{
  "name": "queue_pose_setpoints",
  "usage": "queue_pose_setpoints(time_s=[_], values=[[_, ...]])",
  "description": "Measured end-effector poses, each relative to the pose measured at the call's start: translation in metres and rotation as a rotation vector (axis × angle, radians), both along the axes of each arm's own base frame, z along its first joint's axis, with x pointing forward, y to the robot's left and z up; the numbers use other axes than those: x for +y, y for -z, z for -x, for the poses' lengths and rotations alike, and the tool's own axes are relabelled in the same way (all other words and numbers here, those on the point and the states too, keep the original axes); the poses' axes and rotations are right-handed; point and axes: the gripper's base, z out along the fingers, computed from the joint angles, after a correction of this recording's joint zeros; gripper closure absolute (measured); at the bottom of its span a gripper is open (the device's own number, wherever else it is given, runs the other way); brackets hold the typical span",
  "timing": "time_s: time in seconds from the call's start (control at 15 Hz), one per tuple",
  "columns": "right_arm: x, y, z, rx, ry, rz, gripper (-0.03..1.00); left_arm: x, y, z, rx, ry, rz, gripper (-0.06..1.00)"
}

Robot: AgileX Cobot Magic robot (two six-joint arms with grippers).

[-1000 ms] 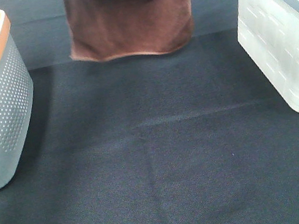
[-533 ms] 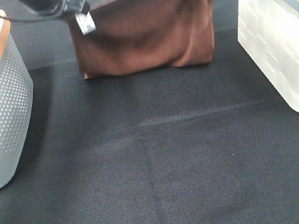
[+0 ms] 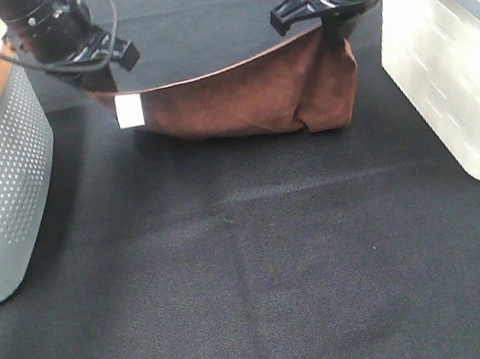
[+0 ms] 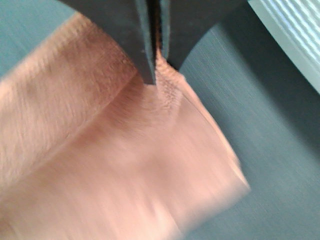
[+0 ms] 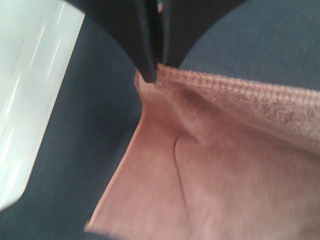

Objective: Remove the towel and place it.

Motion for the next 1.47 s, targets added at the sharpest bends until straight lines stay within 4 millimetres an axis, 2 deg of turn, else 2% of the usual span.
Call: queue_pose_setpoints(time_s=[0.27, 0.47, 0.67, 0.73, 0.93, 1.13, 1.33, 1.47], values=[[0.0, 0.003, 0.01, 0.109, 0.013, -0.007, 0.97, -0.002, 0.005, 0.007, 0.096, 0.003, 0.017, 0.94], [0.002, 0.005, 0.014, 0.161, 0.022, -0.033, 0.97, -0.003, 0.03, 0.012, 0.185, -0.013, 0.015, 0.94], [-0.001, 0.025, 0.024, 0.24, 0.029, -0.017, 0.97, -0.009, 0.057, 0.029, 0.287, 0.009, -0.025, 0.94], [-0.001, 0.025, 0.024, 0.24, 0.029, -0.017, 0.97, -0.009, 0.057, 0.029, 0.287, 0.009, -0.025, 0.94], [-0.004, 0.049, 0.04, 0.353, 0.039, 0.001, 0.97, -0.022, 0.075, 0.048, 0.349, 0.051, -0.061, 0.94], [-0.005, 0.067, 0.055, 0.456, 0.021, -0.018, 0.97, -0.035, 0.078, 0.058, 0.35, 0.09, -0.098, 0.94], [-0.006, 0.069, 0.057, 0.468, 0.015, -0.013, 0.96, -0.038, 0.081, 0.062, 0.359, 0.057, -0.131, 0.94], [-0.006, 0.069, 0.057, 0.468, 0.015, -0.013, 0.87, -0.034, 0.089, 0.067, 0.385, 0.045, -0.153, 0.94]])
